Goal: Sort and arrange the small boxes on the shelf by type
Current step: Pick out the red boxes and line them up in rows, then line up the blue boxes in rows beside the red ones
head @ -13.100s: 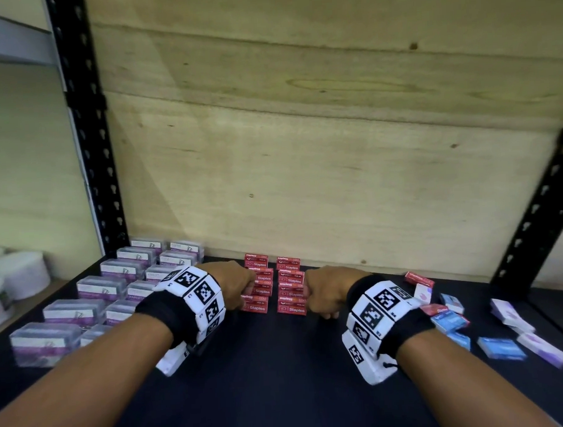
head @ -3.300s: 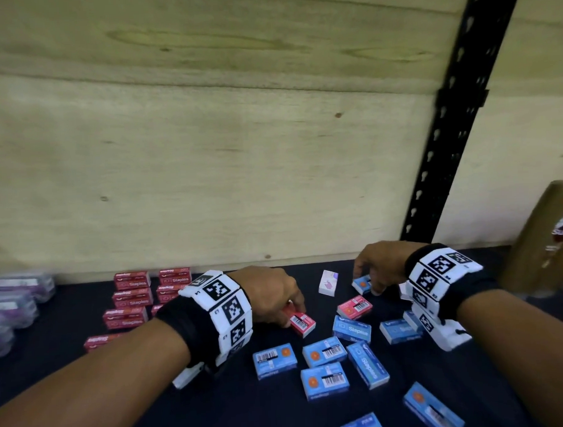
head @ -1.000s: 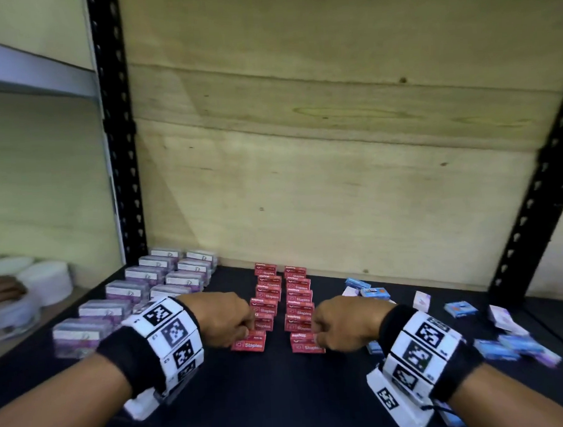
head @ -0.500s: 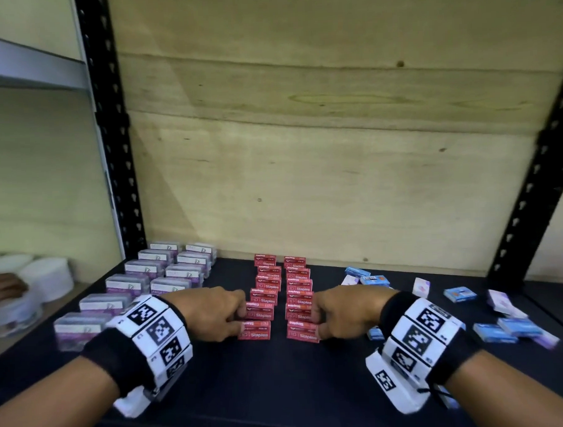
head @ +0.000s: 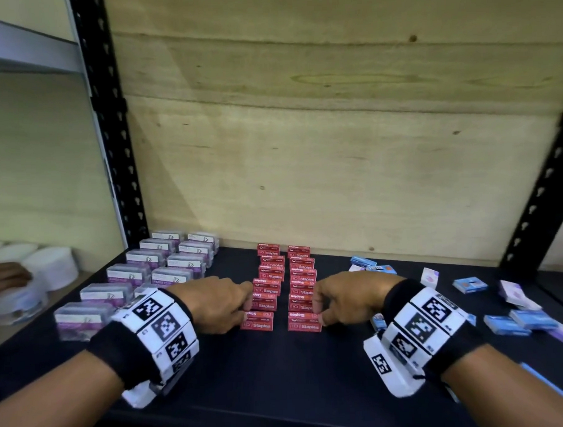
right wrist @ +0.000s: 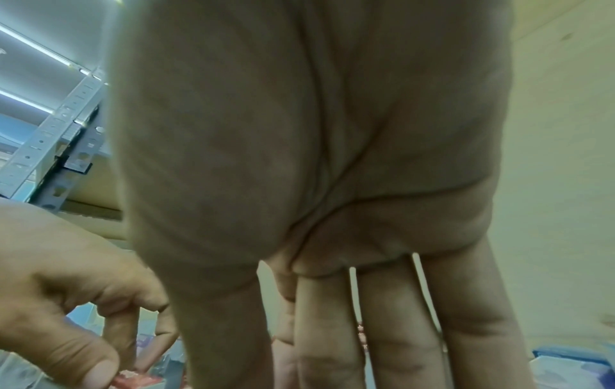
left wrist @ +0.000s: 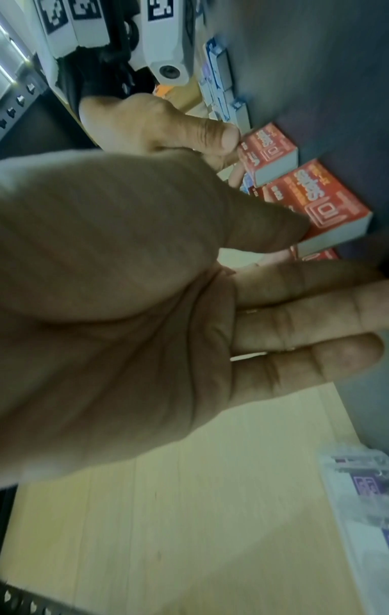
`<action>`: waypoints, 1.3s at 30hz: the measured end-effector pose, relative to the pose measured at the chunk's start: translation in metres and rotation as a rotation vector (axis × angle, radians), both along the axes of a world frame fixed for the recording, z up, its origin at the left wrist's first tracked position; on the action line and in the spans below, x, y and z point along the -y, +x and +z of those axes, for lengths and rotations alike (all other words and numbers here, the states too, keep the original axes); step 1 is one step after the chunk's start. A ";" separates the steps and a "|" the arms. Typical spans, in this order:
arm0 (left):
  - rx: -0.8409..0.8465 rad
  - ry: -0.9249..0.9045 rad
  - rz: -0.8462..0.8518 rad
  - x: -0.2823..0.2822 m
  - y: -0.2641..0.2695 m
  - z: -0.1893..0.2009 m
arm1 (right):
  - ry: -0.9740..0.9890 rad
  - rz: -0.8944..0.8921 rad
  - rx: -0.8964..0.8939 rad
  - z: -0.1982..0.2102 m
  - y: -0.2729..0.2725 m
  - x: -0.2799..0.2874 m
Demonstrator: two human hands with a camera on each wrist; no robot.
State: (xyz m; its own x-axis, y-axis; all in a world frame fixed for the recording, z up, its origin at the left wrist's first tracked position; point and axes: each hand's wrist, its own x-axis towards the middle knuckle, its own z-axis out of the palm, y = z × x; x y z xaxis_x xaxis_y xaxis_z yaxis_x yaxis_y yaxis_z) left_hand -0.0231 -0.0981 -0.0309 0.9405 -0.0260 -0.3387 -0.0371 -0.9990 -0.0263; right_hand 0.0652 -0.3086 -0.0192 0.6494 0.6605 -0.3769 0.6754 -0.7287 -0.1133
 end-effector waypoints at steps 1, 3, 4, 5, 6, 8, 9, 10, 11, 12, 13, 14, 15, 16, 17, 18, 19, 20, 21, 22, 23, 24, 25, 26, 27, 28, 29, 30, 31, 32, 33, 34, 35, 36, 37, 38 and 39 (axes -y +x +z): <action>0.006 0.012 -0.001 0.001 0.000 0.000 | 0.001 -0.004 -0.002 0.000 0.000 0.000; 0.018 0.029 -0.006 0.002 0.001 -0.001 | 0.004 -0.006 -0.006 0.000 0.001 -0.002; 0.021 0.034 -0.010 0.003 0.001 -0.001 | 0.003 -0.004 -0.005 0.000 0.001 -0.002; 0.023 0.038 -0.013 0.003 0.002 -0.001 | 0.001 -0.002 -0.005 0.000 0.001 -0.002; 0.025 0.042 -0.015 0.004 0.002 -0.001 | -0.001 -0.002 -0.004 0.000 0.001 -0.003; 0.029 0.044 -0.016 0.004 0.003 -0.001 | -0.002 -0.010 -0.008 0.000 0.001 -0.004; 0.031 0.042 -0.017 0.003 0.003 -0.001 | -0.003 -0.015 -0.012 0.001 0.001 -0.005; 0.032 0.039 -0.019 0.003 0.004 -0.002 | -0.004 -0.017 -0.014 0.001 0.001 -0.006; 0.034 0.039 -0.021 0.003 0.004 -0.002 | -0.007 -0.016 -0.014 0.002 0.000 -0.007; 0.036 0.041 -0.025 0.003 0.004 -0.002 | -0.011 -0.014 -0.013 0.002 0.000 -0.007; 0.040 0.044 -0.029 0.003 0.005 -0.002 | -0.014 -0.014 -0.012 0.002 -0.001 -0.008; 0.043 0.045 -0.031 0.002 0.005 -0.002 | -0.015 -0.014 -0.012 0.003 -0.001 -0.009; 0.045 0.042 -0.029 0.002 0.005 -0.002 | -0.017 -0.014 -0.012 0.003 -0.001 -0.009; 0.045 0.040 -0.027 0.002 0.005 -0.002 | -0.018 -0.013 -0.012 0.002 -0.001 -0.009; 0.046 0.038 -0.027 0.002 0.005 -0.002 | -0.020 -0.014 -0.014 0.002 -0.001 -0.010; 0.045 0.037 -0.026 0.002 0.005 -0.002 | -0.019 -0.015 -0.016 0.002 -0.001 -0.010; 0.046 0.038 -0.027 0.002 0.005 -0.002 | -0.018 -0.018 -0.020 0.002 -0.002 -0.010; 0.047 0.039 -0.027 0.002 0.005 -0.003 | -0.016 -0.019 -0.023 0.003 -0.002 -0.010; 0.048 0.039 -0.026 0.002 0.005 -0.003 | -0.016 -0.019 -0.024 0.003 -0.002 -0.009; 0.049 0.040 -0.025 0.002 0.005 -0.004 | -0.016 -0.017 -0.021 0.003 -0.002 -0.009; 0.051 0.042 -0.024 0.003 0.005 -0.004 | -0.015 -0.016 -0.016 0.003 -0.002 -0.008; 0.053 0.043 -0.020 0.003 0.004 -0.005 | -0.013 -0.014 -0.010 0.002 -0.002 -0.008; 0.055 0.043 -0.017 0.003 0.004 -0.005 | -0.010 -0.011 -0.006 0.002 -0.002 -0.008; 0.056 0.043 -0.012 0.003 0.003 -0.005 | -0.009 -0.010 -0.003 0.002 -0.002 -0.008; 0.058 0.042 -0.007 0.003 0.003 -0.005 | -0.008 -0.008 0.000 0.001 -0.002 -0.008; 0.058 0.041 -0.002 0.004 0.002 -0.004 | -0.011 -0.008 0.003 0.001 -0.002 -0.008; 0.057 0.041 0.005 0.005 0.001 -0.004 | -0.012 -0.012 0.003 0.000 -0.002 -0.007; 0.055 0.037 0.018 0.006 0.000 -0.003 | -0.012 -0.018 0.002 0.000 -0.002 -0.007; 0.052 0.030 0.031 0.007 0.000 -0.003 | -0.008 -0.023 -0.005 0.000 -0.002 -0.006; 0.051 0.021 0.045 0.008 -0.001 -0.002 | -0.003 -0.027 -0.015 0.000 -0.001 -0.005; 0.053 0.007 0.058 0.008 -0.001 -0.002 | 0.002 -0.029 -0.032 0.001 -0.001 -0.003; 0.051 -0.011 0.072 0.007 -0.001 -0.001 | 0.006 -0.032 -0.057 0.001 0.000 -0.001; 0.048 -0.026 0.085 0.007 -0.001 0.001 | 0.012 -0.042 -0.090 0.001 0.001 0.002; 0.043 -0.031 0.097 0.006 -0.001 0.002 | 0.020 -0.060 -0.136 0.001 0.004 0.006; 0.040 -0.023 0.107 0.006 -0.001 0.004 | 0.033 -0.085 -0.191 0.001 0.007 0.010; 0.041 -0.004 0.113 0.007 0.000 0.006 | 0.050 -0.109 -0.233 0.001 0.011 0.017; 0.044 0.020 0.120 0.007 0.001 0.009 | 0.065 -0.124 -0.251 0.002 0.017 0.024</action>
State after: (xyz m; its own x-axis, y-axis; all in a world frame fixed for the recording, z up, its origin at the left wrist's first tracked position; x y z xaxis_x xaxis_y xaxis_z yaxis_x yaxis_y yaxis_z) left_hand -0.0225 -0.1054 -0.0216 0.9505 0.0941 -0.2961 0.0843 -0.9954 -0.0456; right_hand 0.0820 -0.3322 -0.0169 0.6186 0.6101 -0.4951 0.5266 -0.7896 -0.3151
